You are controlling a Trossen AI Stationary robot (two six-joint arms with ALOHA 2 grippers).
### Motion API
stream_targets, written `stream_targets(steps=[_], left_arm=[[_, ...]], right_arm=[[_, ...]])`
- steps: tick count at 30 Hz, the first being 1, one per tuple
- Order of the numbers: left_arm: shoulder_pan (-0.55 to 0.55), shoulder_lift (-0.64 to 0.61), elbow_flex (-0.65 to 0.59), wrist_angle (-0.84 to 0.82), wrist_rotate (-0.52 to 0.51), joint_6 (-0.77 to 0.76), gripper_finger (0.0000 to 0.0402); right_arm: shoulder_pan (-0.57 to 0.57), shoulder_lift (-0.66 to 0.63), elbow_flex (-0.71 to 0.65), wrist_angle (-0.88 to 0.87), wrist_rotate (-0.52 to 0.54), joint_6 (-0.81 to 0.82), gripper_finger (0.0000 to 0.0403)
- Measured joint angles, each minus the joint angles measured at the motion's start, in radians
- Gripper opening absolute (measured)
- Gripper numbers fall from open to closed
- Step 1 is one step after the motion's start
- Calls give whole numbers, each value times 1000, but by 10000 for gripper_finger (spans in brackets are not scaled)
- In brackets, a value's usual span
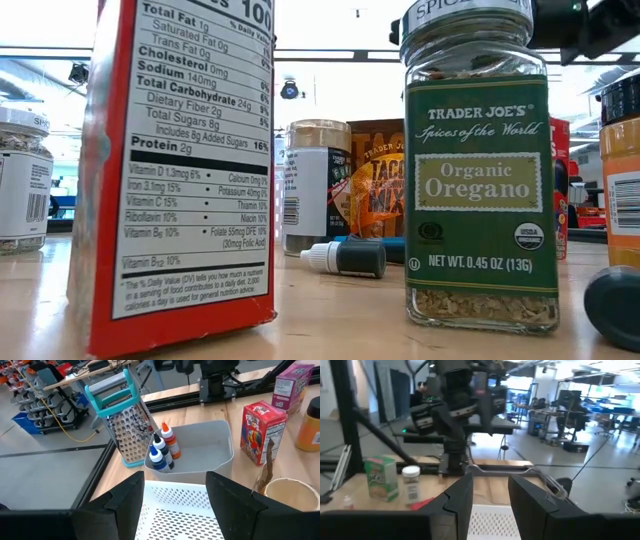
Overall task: Pick & Place Kitchen Items
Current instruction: Put the gold seasoning into the white basket
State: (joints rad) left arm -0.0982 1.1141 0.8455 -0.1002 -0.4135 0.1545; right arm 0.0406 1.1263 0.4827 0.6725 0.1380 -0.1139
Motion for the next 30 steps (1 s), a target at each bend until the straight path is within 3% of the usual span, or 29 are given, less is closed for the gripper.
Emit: stream_targets(steps=[8,16,23,30], left_arm=[[0,2,-38,35,19,-69,221],[-1,0,-38,77,52,-81,221],[-1,0,-38,76,52,-78,221],[-1,0,-38,83,52,-61,221]], right_arm=[[13,1,36,-47,1,-86,141],[13,1,37,-74,-4,-69,192],[14,1,37,-68,-133,-28,222],[23,2,37,-66,-155,43,224]])
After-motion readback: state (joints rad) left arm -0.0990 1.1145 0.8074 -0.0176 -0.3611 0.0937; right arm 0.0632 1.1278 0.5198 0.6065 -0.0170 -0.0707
